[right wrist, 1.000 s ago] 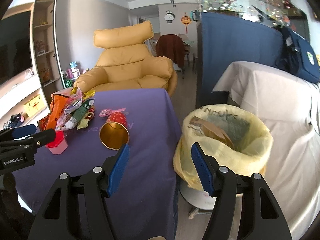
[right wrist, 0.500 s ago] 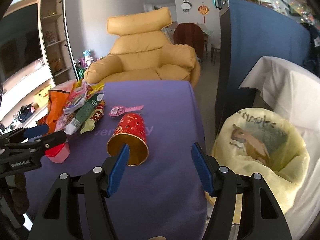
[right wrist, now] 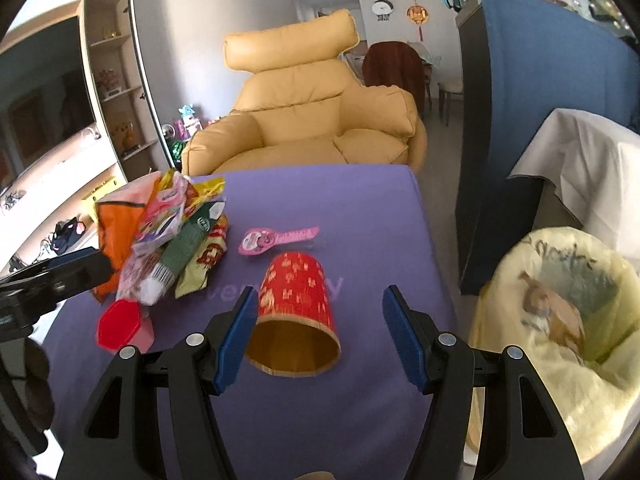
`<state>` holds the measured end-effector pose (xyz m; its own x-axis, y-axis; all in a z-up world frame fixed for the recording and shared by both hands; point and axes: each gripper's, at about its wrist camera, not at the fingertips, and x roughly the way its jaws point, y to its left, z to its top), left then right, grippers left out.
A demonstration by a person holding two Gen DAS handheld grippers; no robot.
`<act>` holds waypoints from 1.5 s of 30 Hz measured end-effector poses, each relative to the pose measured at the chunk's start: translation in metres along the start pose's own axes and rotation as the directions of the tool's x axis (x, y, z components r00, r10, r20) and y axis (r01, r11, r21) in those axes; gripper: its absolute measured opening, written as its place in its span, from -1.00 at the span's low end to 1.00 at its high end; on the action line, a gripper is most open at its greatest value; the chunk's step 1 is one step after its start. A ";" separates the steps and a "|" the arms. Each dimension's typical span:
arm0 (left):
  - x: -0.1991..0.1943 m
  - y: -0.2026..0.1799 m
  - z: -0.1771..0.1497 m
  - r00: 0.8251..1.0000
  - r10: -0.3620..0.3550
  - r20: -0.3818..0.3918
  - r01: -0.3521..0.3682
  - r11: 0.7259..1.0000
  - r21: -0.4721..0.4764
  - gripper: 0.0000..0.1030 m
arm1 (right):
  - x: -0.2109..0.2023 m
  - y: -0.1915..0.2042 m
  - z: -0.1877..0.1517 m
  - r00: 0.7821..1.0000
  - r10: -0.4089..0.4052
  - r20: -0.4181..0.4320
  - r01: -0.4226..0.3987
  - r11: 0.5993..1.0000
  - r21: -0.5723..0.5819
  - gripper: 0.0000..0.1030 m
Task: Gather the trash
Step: 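Grasp the orange chip bag with the left gripper while the right gripper grasps the red paper cup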
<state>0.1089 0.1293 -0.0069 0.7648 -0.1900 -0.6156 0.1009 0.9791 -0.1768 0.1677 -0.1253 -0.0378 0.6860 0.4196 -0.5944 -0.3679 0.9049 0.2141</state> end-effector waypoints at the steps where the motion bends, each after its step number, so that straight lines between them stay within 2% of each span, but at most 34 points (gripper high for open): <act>1: 0.001 0.002 0.003 1.000 -0.006 0.001 0.006 1.000 -0.002 0.54 | 0.009 0.000 0.003 1.000 0.012 -0.014 -0.012 1.000 0.002 0.18; 5: 0.005 0.009 0.014 1.000 0.005 0.011 -0.005 1.000 -0.011 0.54 | 0.036 0.006 0.001 0.996 0.029 -0.086 -0.030 0.999 -0.019 0.18; 7: 0.006 0.016 0.023 1.000 0.011 0.021 -0.011 1.000 -0.027 0.54 | 0.039 0.008 -0.005 0.994 0.057 -0.089 -0.060 0.998 -0.025 0.18; 9: 0.006 0.024 0.032 0.999 0.030 0.036 -0.028 0.999 -0.044 0.56 | 0.038 0.009 -0.008 0.996 0.046 -0.079 -0.049 0.998 -0.036 0.18; 10: 0.005 0.029 0.037 0.998 0.041 0.044 -0.039 0.998 -0.049 0.65 | 0.037 0.009 -0.009 0.997 0.037 -0.069 -0.040 0.998 -0.042 0.18; 13: 0.009 0.043 0.051 0.991 0.123 0.061 -0.120 0.992 -0.043 0.67 | 0.033 0.002 -0.011 0.998 0.037 -0.056 -0.039 0.999 -0.029 0.18; 20: 0.043 0.069 0.051 0.980 0.187 -0.061 -0.191 0.979 -0.064 0.65 | 0.034 -0.007 -0.011 0.997 0.057 -0.058 -0.058 0.998 -0.010 0.18; 24: 0.059 0.076 0.045 0.977 0.177 -0.119 -0.188 0.978 -0.085 0.17 | 0.038 -0.004 -0.014 0.992 0.091 -0.085 -0.094 0.995 -0.033 0.18; 27: 0.058 0.081 0.041 0.981 0.146 -0.123 -0.161 0.980 -0.118 0.10 | 0.038 -0.002 -0.013 0.991 0.095 -0.095 -0.099 0.994 -0.040 0.18; 31: 0.047 0.078 0.040 0.987 0.130 -0.099 -0.141 0.983 -0.114 -0.25 | 0.042 -0.006 -0.013 0.976 0.155 -0.150 -0.158 0.987 -0.006 0.18; 33: 0.038 0.071 0.040 0.991 0.114 -0.076 -0.121 0.987 -0.102 -0.37 | 0.039 -0.006 -0.015 0.975 0.160 -0.154 -0.163 0.987 -0.004 0.18; 38: 0.017 0.049 0.046 0.998 0.062 -0.031 -0.063 0.996 -0.064 -0.51 | 0.018 -0.002 -0.014 0.992 0.077 -0.099 -0.085 0.993 -0.078 0.18; 45: -0.002 0.029 0.048 0.999 0.047 0.019 -0.047 0.999 -0.016 -0.53 | 0.001 -0.014 -0.001 0.995 0.074 -0.074 -0.079 0.994 -0.069 0.18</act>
<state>0.1407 0.1614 0.0259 0.7808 -0.1423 -0.6084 0.0551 0.9856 -0.1598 0.1727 -0.1373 -0.0415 0.6086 0.4790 -0.6326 -0.4635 0.8617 0.2066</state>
